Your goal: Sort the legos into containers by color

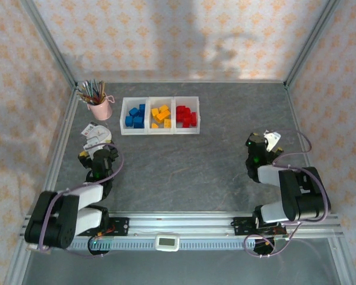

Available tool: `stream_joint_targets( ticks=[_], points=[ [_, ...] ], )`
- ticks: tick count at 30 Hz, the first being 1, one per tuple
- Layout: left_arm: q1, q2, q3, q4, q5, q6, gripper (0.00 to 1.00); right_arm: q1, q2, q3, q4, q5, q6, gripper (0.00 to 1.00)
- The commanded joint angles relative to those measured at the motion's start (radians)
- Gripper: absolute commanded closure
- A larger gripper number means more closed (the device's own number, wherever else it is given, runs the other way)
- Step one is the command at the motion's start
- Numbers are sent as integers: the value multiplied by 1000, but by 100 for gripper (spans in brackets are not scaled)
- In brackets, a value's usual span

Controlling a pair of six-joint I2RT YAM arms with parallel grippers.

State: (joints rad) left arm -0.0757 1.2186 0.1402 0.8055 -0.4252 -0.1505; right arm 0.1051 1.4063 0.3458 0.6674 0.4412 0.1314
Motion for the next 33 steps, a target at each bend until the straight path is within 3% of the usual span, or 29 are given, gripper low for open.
stream_joint_targets(
  ticks=[1,6,8,11,13,33],
  points=[
    [7,77,17,363,114,119,1,-15,27,-22,332,-154,-129,0],
    [16,270,12,584,243,158,1,-33,92,-122,561,-332,-170,0],
    [16,352,-7,747,234,173,0,-35,122,-122,595,-378,-187,0],
    [45,301,85,468,229,114,0,-71,117,-109,558,-418,-161,0],
    [68,324,57,562,256,104,0,-66,112,-114,561,-414,-167,0],
    [65,317,70,522,312,124,1,-65,111,-113,557,-421,-168,0]
  ],
)
